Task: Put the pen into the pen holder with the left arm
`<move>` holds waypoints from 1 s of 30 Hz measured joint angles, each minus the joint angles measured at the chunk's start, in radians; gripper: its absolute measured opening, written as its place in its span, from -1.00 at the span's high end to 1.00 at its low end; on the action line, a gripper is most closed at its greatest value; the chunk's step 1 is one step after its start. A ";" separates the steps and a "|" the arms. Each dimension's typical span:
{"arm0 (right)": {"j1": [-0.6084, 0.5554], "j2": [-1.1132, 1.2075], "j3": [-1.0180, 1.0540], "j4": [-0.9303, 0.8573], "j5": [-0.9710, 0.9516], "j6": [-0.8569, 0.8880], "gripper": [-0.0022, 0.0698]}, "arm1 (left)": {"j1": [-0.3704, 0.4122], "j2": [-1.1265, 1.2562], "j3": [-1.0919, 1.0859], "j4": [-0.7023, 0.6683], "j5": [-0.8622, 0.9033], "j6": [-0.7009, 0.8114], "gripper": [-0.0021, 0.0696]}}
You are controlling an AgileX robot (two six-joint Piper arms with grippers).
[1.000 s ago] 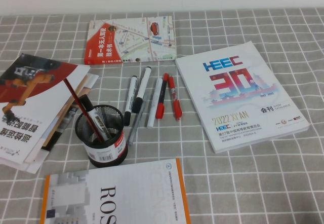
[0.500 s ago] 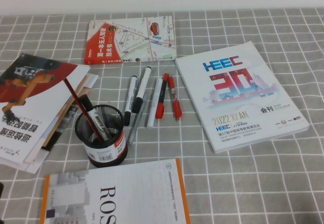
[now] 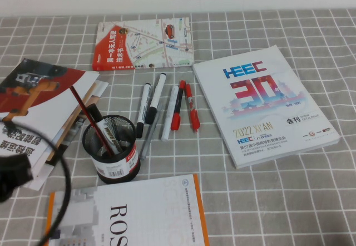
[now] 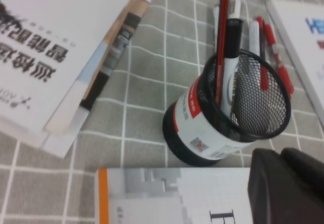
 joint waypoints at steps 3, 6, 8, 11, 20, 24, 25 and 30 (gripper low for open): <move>0.000 0.000 0.000 0.000 0.000 0.000 0.98 | 0.000 0.105 -0.090 0.000 0.041 0.036 0.94; 0.000 0.000 0.000 0.000 0.000 0.000 0.98 | 0.000 0.199 -0.172 0.000 0.070 0.067 0.94; 0.000 0.000 0.000 0.000 0.000 0.000 0.98 | 0.000 0.260 -0.231 0.002 0.093 0.084 0.94; 0.000 0.000 0.000 0.000 0.000 0.000 0.98 | 0.000 0.367 -0.357 0.004 0.153 0.101 0.94; 0.000 0.000 0.000 0.000 0.000 0.000 0.98 | -0.024 0.699 -0.787 0.051 0.353 0.095 0.94; 0.000 0.000 0.000 0.000 0.000 0.000 0.98 | -0.104 0.841 -0.982 0.200 0.449 0.025 0.94; 0.000 0.000 0.000 0.000 0.000 0.000 0.98 | -0.135 0.887 -1.040 0.247 0.475 0.005 0.94; 0.000 0.000 0.000 0.000 0.000 0.000 0.98 | -0.225 1.071 -1.257 0.320 0.583 -0.021 0.94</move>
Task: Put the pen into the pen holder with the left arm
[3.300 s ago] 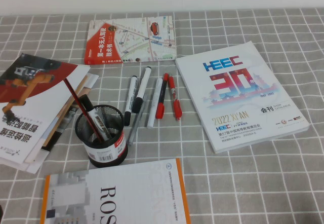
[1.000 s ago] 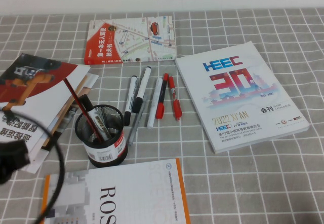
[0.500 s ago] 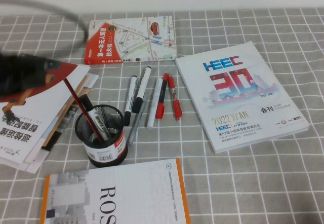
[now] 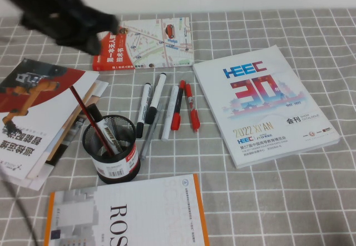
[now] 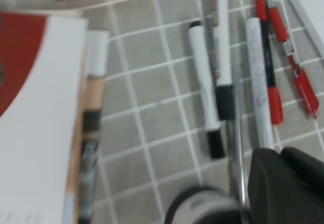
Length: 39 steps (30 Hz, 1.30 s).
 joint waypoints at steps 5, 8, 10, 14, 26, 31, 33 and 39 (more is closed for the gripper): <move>0.000 0.000 0.000 0.000 0.000 0.000 0.98 | -0.047 0.185 -0.181 0.008 0.030 -0.002 0.94; 0.000 0.000 0.000 0.000 0.000 0.000 0.98 | -0.059 0.264 -0.246 0.010 0.032 -0.004 0.94; 0.000 0.000 0.000 0.000 0.000 0.000 0.98 | -0.061 0.306 -0.271 0.010 0.032 -0.004 0.94; 0.000 0.000 0.000 0.000 0.000 0.000 0.98 | -0.061 0.366 -0.286 0.010 0.032 -0.004 0.94; 0.000 0.000 0.000 0.000 0.000 0.000 0.98 | -0.061 0.492 -0.288 0.023 0.032 0.032 0.94; 0.000 0.000 0.000 0.000 0.000 0.000 0.98 | -0.061 0.523 -0.288 0.046 0.030 0.040 0.94; 0.000 0.000 0.000 0.000 0.000 0.000 0.98 | -0.061 0.528 -0.288 0.048 0.030 0.041 0.94; 0.000 0.000 0.000 0.000 0.000 0.000 0.98 | -0.061 0.528 -0.288 0.054 0.030 0.047 0.94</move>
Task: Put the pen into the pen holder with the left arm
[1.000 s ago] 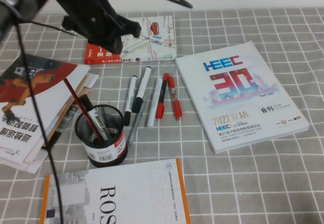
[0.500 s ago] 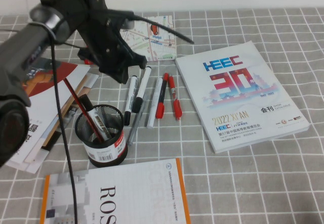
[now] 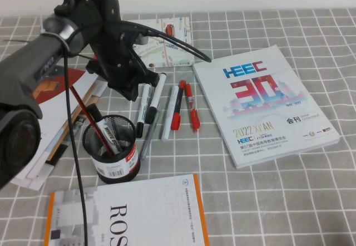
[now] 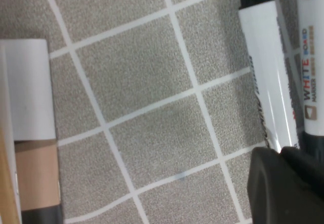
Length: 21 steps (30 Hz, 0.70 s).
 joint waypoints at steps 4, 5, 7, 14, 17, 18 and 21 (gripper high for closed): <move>0.000 0.000 0.000 0.000 0.000 0.000 0.98 | 0.000 0.000 0.000 0.002 0.000 0.000 0.94; 0.000 0.000 0.000 0.000 0.000 0.000 0.98 | 0.000 0.000 0.000 0.002 0.000 0.000 0.94; 0.000 0.000 0.000 0.000 0.000 0.000 0.98 | 0.000 0.000 0.000 0.005 0.000 0.000 0.93; 0.000 0.000 0.000 0.000 0.000 0.000 0.98 | 0.000 0.000 0.000 0.010 0.000 0.000 0.58; 0.000 0.000 0.000 0.000 0.000 0.000 0.98 | 0.000 0.000 0.000 0.014 0.000 0.000 0.36; 0.000 0.000 0.000 0.000 0.000 0.000 0.98 | 0.000 0.000 0.000 0.016 0.000 0.000 0.32; 0.000 0.000 0.000 0.000 0.000 0.000 0.98 | 0.000 0.000 0.000 0.019 -0.005 0.000 0.27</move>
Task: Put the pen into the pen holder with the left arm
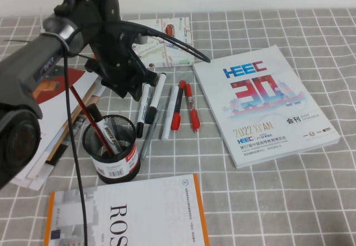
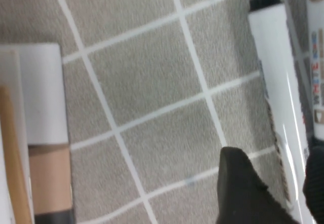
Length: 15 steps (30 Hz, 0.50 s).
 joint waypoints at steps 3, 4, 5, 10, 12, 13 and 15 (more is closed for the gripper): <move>0.000 0.000 0.000 0.000 0.000 0.000 0.98 | 0.000 0.001 0.000 0.002 -0.025 0.001 0.24; 0.000 0.000 0.000 0.000 0.000 0.000 0.98 | 0.000 0.002 0.000 0.002 -0.030 0.003 0.24; 0.000 0.000 0.000 0.000 0.000 0.000 0.98 | 0.000 0.003 0.000 0.002 -0.032 0.003 0.24; 0.000 0.000 0.000 0.000 0.000 0.000 0.98 | -0.011 0.040 -0.002 0.017 -0.033 0.005 0.24; 0.000 0.000 0.000 0.000 0.000 0.000 0.98 | -0.023 0.053 -0.002 0.032 -0.033 0.006 0.24; 0.000 0.000 0.000 0.000 0.000 0.000 0.98 | -0.031 0.058 -0.002 0.038 -0.033 0.007 0.24; 0.000 0.000 0.000 0.000 0.000 0.000 0.98 | -0.038 0.068 -0.002 0.041 -0.034 0.007 0.24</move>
